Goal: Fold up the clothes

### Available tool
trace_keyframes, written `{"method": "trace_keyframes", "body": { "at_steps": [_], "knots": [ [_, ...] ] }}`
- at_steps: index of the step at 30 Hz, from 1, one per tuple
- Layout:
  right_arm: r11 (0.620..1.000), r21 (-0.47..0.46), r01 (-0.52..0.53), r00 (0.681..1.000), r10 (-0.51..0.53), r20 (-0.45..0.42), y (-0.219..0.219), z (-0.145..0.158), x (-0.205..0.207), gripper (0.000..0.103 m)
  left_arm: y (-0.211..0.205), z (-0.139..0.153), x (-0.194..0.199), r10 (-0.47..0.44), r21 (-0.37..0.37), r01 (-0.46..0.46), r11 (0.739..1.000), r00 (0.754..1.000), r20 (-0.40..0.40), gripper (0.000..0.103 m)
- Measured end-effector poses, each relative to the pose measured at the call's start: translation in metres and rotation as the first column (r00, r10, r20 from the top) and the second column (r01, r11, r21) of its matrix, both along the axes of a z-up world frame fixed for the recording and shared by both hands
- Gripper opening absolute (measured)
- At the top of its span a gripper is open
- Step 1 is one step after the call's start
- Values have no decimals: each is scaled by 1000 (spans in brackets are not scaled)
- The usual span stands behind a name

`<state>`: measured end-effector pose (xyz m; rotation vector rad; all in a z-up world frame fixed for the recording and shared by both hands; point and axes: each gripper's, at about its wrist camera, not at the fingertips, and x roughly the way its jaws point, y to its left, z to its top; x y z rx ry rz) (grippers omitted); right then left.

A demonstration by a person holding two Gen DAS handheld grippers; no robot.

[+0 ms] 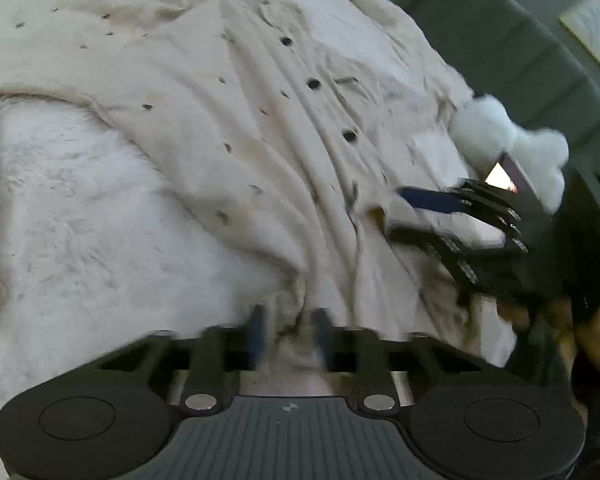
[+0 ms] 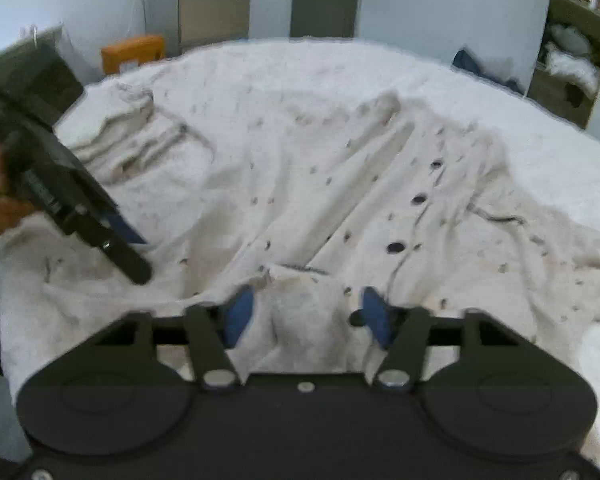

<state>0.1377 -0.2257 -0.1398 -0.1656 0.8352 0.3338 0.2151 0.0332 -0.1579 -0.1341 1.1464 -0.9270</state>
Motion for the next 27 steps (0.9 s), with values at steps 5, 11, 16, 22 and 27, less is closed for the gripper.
{"method": "trace_keyframes", "body": {
  "at_steps": [5,11,16,22,27],
  "knots": [
    [999,12,-41,993,39,109,-14,14,-51,1,28,19,-13,36,-113,-34,993,999,16,3],
    [962,-115,-249,954,265,143,-25,31,-143,2,74,45,-36,199,-289,-208,935,978,-59,3],
    [902,-196,-386,918,397,18,-37,37,-183,23,71,27,-60,225,-51,-226,973,974,-23,54],
    [994,1,106,992,-106,68,-178,70,-175,56,63,-24,-65,286,14,-286,958,950,-123,58],
    [778,309,547,837,-501,-219,-310,27,-162,55,51,-29,-67,267,-69,-293,953,929,-258,0]
  ]
}}
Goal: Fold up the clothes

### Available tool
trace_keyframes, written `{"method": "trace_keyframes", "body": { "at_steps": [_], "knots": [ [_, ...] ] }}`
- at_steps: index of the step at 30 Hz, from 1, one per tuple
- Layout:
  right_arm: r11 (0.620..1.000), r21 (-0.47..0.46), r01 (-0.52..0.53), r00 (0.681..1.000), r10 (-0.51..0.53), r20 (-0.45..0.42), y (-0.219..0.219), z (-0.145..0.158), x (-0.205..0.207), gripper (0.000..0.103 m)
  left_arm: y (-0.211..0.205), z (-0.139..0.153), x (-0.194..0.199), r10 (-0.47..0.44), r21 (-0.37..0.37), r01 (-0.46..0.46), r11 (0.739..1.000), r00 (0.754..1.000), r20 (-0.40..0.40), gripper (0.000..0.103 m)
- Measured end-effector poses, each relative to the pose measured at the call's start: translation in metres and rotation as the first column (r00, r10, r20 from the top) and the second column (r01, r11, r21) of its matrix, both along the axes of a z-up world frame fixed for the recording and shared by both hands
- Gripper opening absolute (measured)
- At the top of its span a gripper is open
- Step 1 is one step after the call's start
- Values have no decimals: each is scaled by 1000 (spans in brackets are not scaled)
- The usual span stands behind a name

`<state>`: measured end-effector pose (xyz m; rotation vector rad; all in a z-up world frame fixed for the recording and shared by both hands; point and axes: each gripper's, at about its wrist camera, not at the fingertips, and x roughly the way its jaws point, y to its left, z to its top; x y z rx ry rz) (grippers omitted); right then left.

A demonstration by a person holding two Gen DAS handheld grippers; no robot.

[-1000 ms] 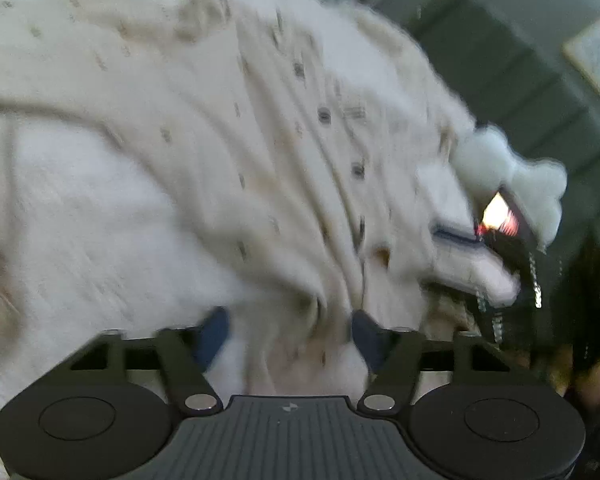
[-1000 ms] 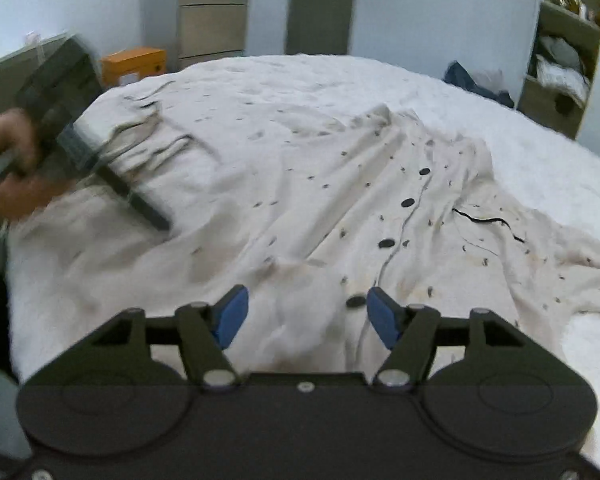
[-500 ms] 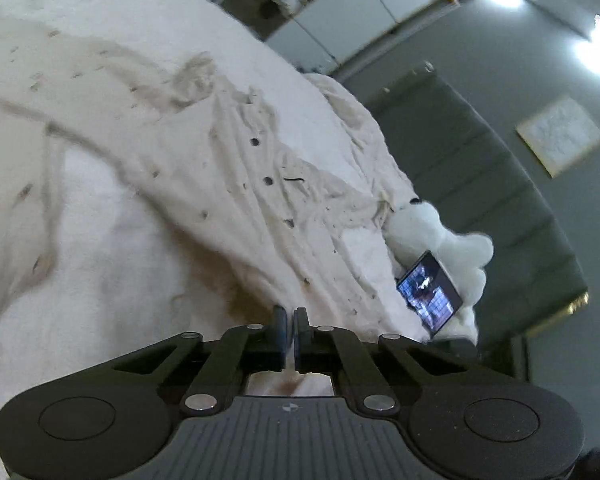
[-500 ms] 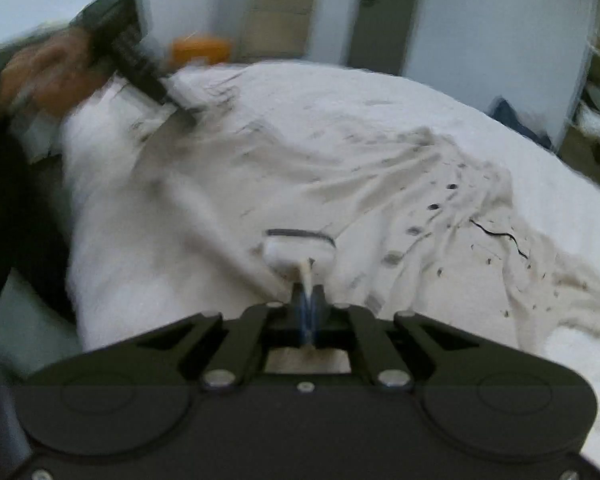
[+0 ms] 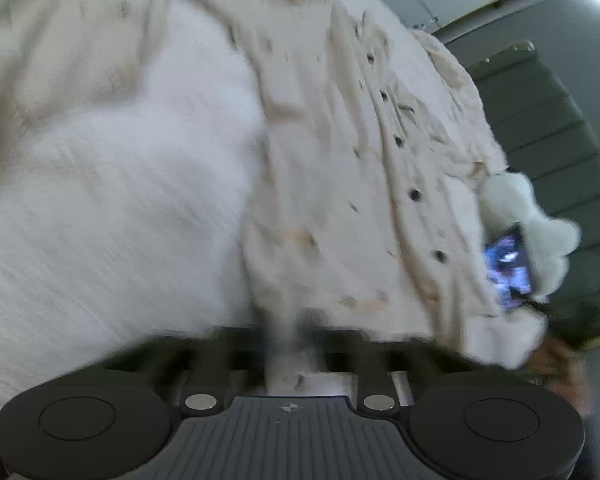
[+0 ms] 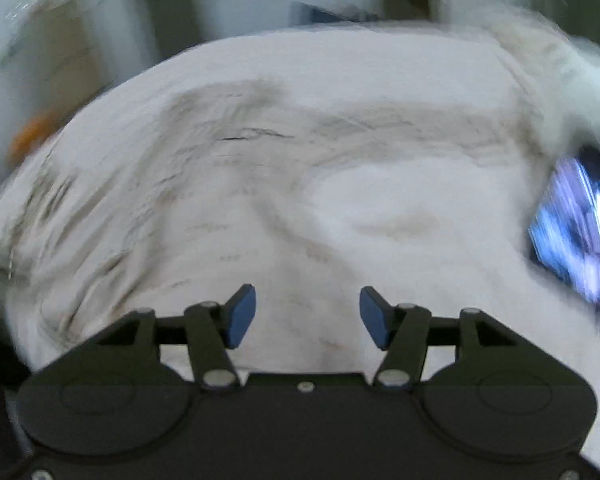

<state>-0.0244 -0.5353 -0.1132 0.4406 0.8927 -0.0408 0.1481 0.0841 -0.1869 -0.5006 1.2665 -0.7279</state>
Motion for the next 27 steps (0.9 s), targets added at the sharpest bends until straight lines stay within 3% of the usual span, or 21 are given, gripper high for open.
{"method": "trace_keyframes", "body": {
  "at_steps": [3,4,5,6,9,11,13,17,19,20,22,24,25,26,27],
  "knots": [
    [999,34,-11,999,13,-37,-4,-21,7,54,0,21,-6,-38,-37,38,999,999,6,0],
    [998,58,-9,999,12,-53,-5,-31,11,46,4,29,-8,-35,-51,36,998,999,10,0],
    [994,107,15,997,-6,-79,-3,-42,16,14,11,39,-8,-27,-61,28,998,1000,16,0],
    [985,172,14,995,4,-104,1,-49,20,2,22,49,-8,-6,-62,8,998,1000,24,0],
    [970,244,0,995,25,-99,10,-41,11,0,55,79,-7,53,-63,-50,997,998,45,0],
    [953,303,-29,998,43,-39,17,-14,-9,0,71,85,-6,80,-43,-79,996,996,37,0],
    [922,385,-37,999,30,26,20,10,-37,0,74,82,-5,85,-22,-85,996,996,19,0],
    [900,434,21,1000,-20,-6,17,9,-68,0,64,60,-7,47,3,-47,999,997,-60,0],
    [986,163,32,990,-10,-137,31,-4,-69,1,52,45,-7,11,51,-5,999,994,-105,1],
    [999,48,4,982,6,-190,40,-11,-64,5,48,39,-7,-12,106,25,994,993,-121,2],
    [999,30,-30,983,35,-181,46,-7,-60,9,45,42,-4,-45,185,64,981,994,-100,7],
    [1000,-8,-14,992,13,-125,46,13,-58,23,45,56,0,-68,235,77,969,997,-47,28],
    [1000,-17,-15,993,12,-120,44,17,-60,36,49,68,3,-58,222,58,973,998,-6,40],
    [994,-105,-23,997,15,-75,47,36,-53,47,52,77,7,-45,207,38,978,998,33,47],
    [989,-146,-30,999,23,-49,50,44,-47,50,55,87,10,-31,191,17,981,997,71,50]
  ]
}}
